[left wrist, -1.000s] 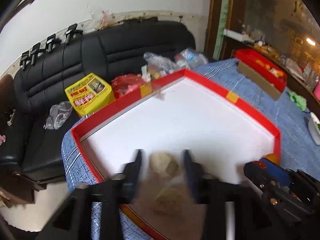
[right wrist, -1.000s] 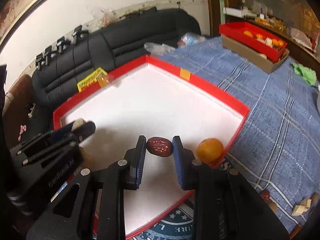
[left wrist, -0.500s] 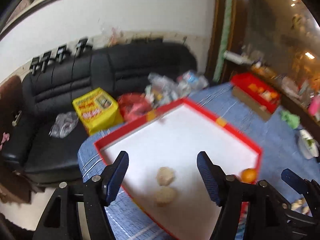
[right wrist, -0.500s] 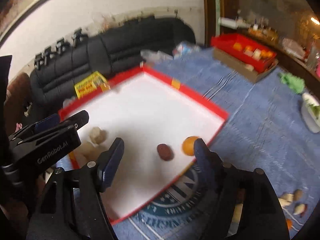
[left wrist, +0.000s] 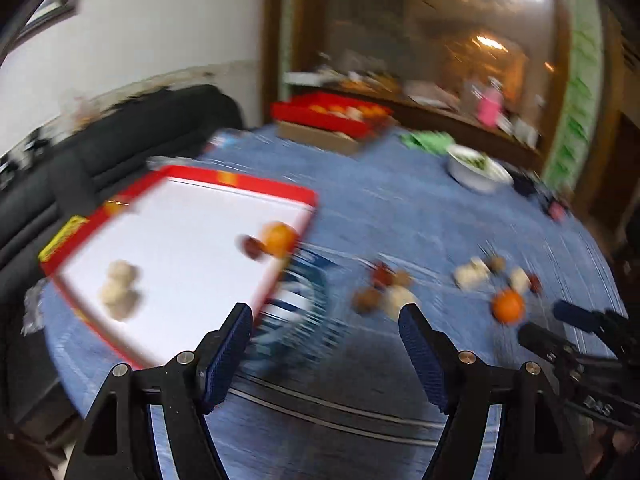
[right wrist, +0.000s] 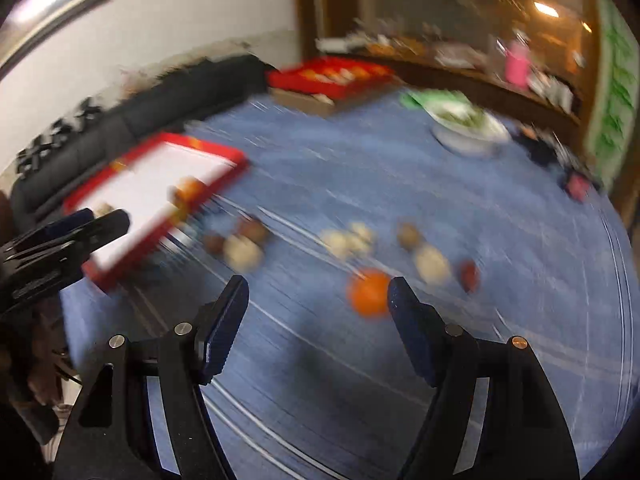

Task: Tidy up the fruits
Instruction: 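Grasp a second orange with the right gripper while the left grasps a beige cake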

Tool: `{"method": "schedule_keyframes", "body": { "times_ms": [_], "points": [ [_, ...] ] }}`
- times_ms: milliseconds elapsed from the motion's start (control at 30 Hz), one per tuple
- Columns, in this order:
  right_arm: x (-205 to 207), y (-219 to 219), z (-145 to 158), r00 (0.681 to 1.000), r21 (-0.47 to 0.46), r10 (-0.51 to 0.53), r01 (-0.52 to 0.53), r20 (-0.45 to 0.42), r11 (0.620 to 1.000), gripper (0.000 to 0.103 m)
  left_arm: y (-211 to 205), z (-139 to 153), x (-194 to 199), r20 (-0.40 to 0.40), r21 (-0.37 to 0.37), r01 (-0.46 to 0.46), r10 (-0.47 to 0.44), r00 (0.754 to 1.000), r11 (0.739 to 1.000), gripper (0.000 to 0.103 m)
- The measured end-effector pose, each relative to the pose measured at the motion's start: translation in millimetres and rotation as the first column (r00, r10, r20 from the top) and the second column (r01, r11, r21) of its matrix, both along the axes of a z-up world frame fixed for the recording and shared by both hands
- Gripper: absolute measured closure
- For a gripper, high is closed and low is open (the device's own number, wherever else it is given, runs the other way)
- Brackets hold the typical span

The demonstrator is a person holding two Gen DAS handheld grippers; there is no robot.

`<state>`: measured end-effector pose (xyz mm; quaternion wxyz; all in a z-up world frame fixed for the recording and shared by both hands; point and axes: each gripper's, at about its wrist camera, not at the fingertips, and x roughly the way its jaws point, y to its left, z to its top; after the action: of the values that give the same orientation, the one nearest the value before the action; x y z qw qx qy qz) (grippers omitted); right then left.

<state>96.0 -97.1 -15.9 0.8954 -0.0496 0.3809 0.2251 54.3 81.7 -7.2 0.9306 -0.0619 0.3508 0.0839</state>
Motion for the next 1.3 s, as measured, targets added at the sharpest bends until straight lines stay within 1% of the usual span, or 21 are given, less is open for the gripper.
{"method": "schedule_keyframes", "body": {
  "times_ms": [67, 133, 200, 267, 333, 367, 400, 433, 467, 533, 600, 733, 800, 833, 867, 900, 967, 1100, 1300],
  "points": [
    [6, -15, -10, 0.999, -0.022, -0.021, 0.02, -0.025, 1.0, 0.032, -16, -5, 4, -0.013, 0.013, 0.031, -0.031, 0.999, 0.999, 0.029],
    [13, -21, -19, 0.998, -0.034, -0.024, 0.022, -0.053, 0.999, 0.037, -22, -9, 8, -0.027, 0.007, 0.042, -0.042, 0.999, 0.999, 0.029],
    [20, -21, -23, 0.997, -0.033, -0.016, 0.014, -0.074, 0.999, 0.04, -25, -13, 10, -0.037, -0.002, 0.04, -0.04, 0.998, 0.999, 0.029],
    [27, -15, -26, 0.997, -0.044, -0.006, 0.003, -0.075, 0.999, 0.042, -27, -17, 12, -0.053, -0.006, 0.048, -0.048, 0.997, 0.999, 0.029],
    [39, -9, -28, 0.997, -0.06, -0.007, 0.002, -0.075, 0.998, 0.054, -29, -20, 15, -0.063, -0.009, 0.056, -0.057, 0.996, 0.998, 0.029],
    [42, -6, -30, 0.997, -0.067, -0.009, 0.004, -0.077, 0.998, 0.058, -30, -21, 17, -0.067, -0.015, 0.061, -0.062, 0.996, 0.998, 0.029],
    [47, -4, -32, 0.996, -0.077, -0.014, 0.008, -0.083, 0.997, 0.067, -31, -23, 19, -0.07, -0.017, 0.064, -0.065, 0.995, 0.998, 0.029],
    [52, -1, -35, 0.995, -0.07, -0.004, -0.003, -0.102, 0.998, 0.07, -33, -24, 21, -0.074, -0.019, 0.07, -0.072, 0.995, 0.997, 0.029],
    [54, 0, -36, 0.994, -0.068, 0.0, -0.007, -0.108, 0.998, 0.07, -35, -26, 24, -0.079, -0.02, 0.077, -0.078, 0.994, 0.997, 0.029],
    [50, 4, -35, 0.996, -0.082, 0.008, -0.016, -0.093, 0.997, 0.07, -40, -30, 33, -0.092, -0.028, 0.09, -0.092, 0.991, 0.996, 0.029],
    [50, 1, -36, 0.995, -0.06, 0.013, -0.019, -0.097, 0.998, 0.071, -45, -34, 43, -0.112, -0.037, 0.1, -0.104, 0.988, 0.994, 0.03],
    [53, -6, -34, 0.994, -0.018, 0.004, -0.006, -0.109, 1.0, 0.071, -53, -40, 64, -0.146, -0.03, 0.097, -0.1, 0.984, 0.995, 0.037],
    [55, -8, -33, 0.993, 0.0, 0.007, -0.007, -0.115, 1.0, 0.071, -52, -47, 77, -0.189, -0.032, 0.071, -0.076, 0.979, 0.997, 0.049],
    [55, -9, -33, 0.993, 0.005, 0.01, -0.009, -0.114, 1.0, 0.071, -50, -50, 82, -0.21, -0.039, 0.058, -0.065, 0.976, 0.998, 0.053],
    [54, -9, -32, 0.994, 0.01, 0.014, -0.013, -0.112, 1.0, 0.071, -49, -52, 86, -0.223, -0.034, 0.046, -0.053, 0.973, 0.998, 0.058],
    [54, -9, -31, 0.994, 0.013, 0.017, -0.016, -0.111, 1.0, 0.071, -50, -51, 89, -0.222, -0.015, 0.043, -0.045, 0.974, 0.999, 0.071],
    [53, -8, -30, 0.994, 0.019, 0.027, -0.025, -0.108, 1.0, 0.071, -52, -52, 92, -0.223, -0.007, 0.05, -0.05, 0.974, 0.999, 0.075],
    [51, -6, -29, 0.994, 0.017, 0.037, -0.036, -0.1, 0.999, 0.071, -50, -52, 89, -0.214, -0.033, 0.048, -0.054, 0.975, 0.998, 0.076],
    [52, -5, -32, 0.994, -0.002, 0.031, -0.032, -0.107, 0.999, 0.071, -53, -49, 63, -0.203, -0.066, 0.072, -0.084, 0.976, 0.995, 0.076]
  ]
}}
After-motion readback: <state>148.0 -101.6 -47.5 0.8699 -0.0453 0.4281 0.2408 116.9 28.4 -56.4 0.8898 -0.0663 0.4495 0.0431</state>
